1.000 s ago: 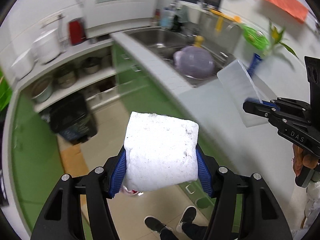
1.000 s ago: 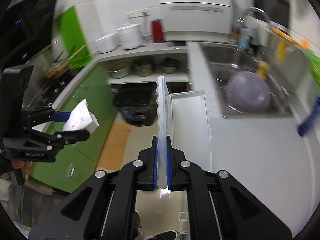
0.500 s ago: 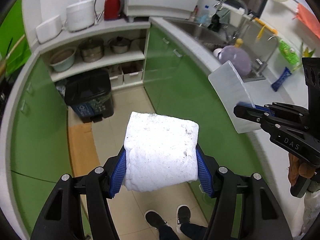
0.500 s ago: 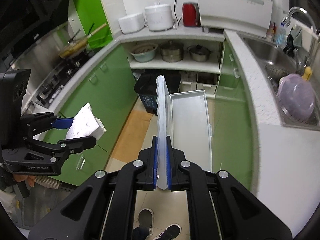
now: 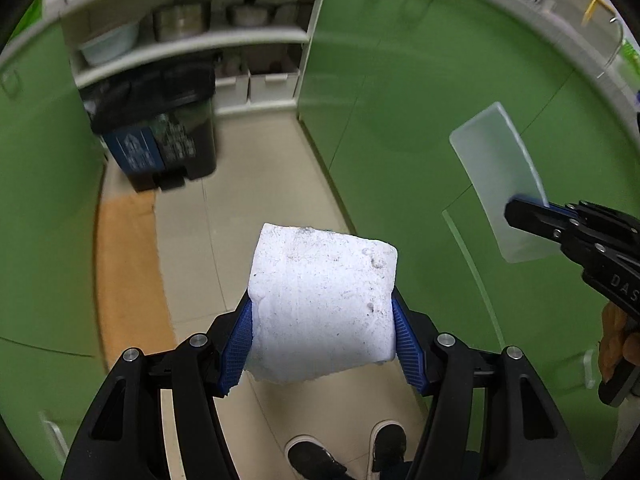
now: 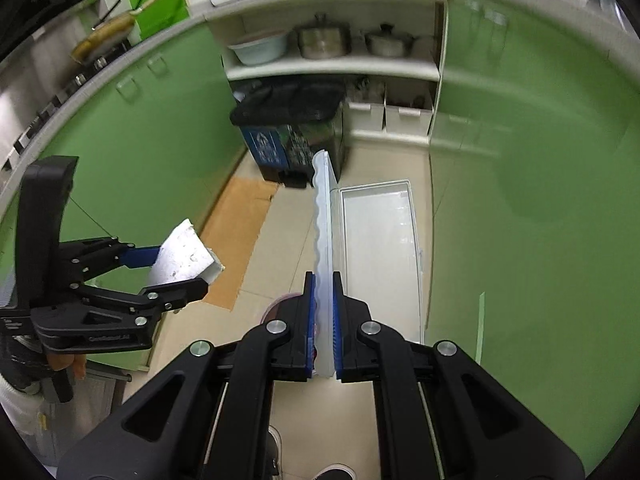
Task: Collect trash
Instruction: 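Carry the towel and tray over the wastebasket and open the left gripper, then open the right gripper to drop the plastic tray into the wastebasket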
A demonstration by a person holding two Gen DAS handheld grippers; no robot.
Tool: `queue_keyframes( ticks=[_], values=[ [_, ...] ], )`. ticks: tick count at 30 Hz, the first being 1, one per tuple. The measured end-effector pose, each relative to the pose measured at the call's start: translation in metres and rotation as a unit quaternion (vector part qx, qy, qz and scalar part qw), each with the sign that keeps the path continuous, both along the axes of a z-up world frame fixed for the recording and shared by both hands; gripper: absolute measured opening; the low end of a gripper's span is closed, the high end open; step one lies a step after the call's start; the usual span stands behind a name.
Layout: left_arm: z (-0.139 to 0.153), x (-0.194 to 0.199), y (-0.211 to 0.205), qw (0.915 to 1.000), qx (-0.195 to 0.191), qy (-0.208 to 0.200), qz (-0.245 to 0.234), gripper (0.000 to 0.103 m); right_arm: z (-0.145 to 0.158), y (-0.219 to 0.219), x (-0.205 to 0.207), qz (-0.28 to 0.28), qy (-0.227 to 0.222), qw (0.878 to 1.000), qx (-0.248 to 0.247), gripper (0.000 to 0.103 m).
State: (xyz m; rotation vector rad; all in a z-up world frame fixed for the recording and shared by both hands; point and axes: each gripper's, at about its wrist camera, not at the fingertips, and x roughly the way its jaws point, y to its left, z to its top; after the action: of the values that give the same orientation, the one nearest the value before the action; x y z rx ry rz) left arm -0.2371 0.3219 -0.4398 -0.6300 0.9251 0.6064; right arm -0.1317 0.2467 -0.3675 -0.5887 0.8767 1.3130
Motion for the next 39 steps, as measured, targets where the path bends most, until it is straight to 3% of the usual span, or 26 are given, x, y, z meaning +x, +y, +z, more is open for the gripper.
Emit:
queue_keyframes(
  ticks=[2,4,5,6,11,23,31,33,34,35,39],
  values=[
    [-0.031,0.002,0.003,1.0,-0.009,-0.005,0.002,0.061,-0.035,0.0,0.003,0.0,0.002,1.0,-0.008,0.007],
    [-0.052,0.004,0.005,0.9999,-0.013,-0.005,0.005,0.07,-0.061,0.0,0.004,0.0,0.002,1.0,-0.015,0.007],
    [-0.061,0.004,0.007,0.9998,-0.014,-0.008,0.008,0.094,-0.07,0.0,0.004,0.001,0.004,1.0,-0.018,0.007],
    [-0.066,0.002,0.006,0.9998,-0.012,-0.013,0.01,0.098,-0.079,0.001,0.004,0.002,0.004,1.0,-0.021,0.007],
    [-0.083,-0.001,0.011,0.9995,-0.018,-0.011,0.024,0.098,-0.103,0.002,-0.001,0.01,0.006,0.999,-0.032,0.007],
    [-0.06,-0.058,0.022,0.9966,-0.013,-0.008,0.081,0.098,-0.121,0.036,-0.052,0.081,0.029,0.995,-0.058,0.007],
    [-0.062,-0.103,0.031,0.992,-0.011,-0.003,0.126,0.098,-0.158,0.072,-0.087,0.128,0.038,0.987,-0.086,0.008],
    [-0.065,-0.109,0.033,0.9908,-0.01,-0.004,0.135,0.098,-0.165,0.078,-0.09,0.129,0.034,0.987,-0.089,0.026],
    [-0.067,-0.112,0.034,0.9903,-0.01,-0.004,0.139,0.098,-0.169,0.081,-0.09,0.125,0.03,0.988,-0.087,0.068],
    [-0.069,-0.114,0.034,0.9899,-0.011,-0.003,0.142,0.098,-0.169,0.082,-0.089,0.12,0.03,0.989,-0.079,0.094],
    [-0.072,-0.114,0.035,0.9895,-0.011,-0.001,0.144,0.098,-0.167,0.082,-0.085,0.109,0.016,0.991,-0.073,0.095]
  ],
)
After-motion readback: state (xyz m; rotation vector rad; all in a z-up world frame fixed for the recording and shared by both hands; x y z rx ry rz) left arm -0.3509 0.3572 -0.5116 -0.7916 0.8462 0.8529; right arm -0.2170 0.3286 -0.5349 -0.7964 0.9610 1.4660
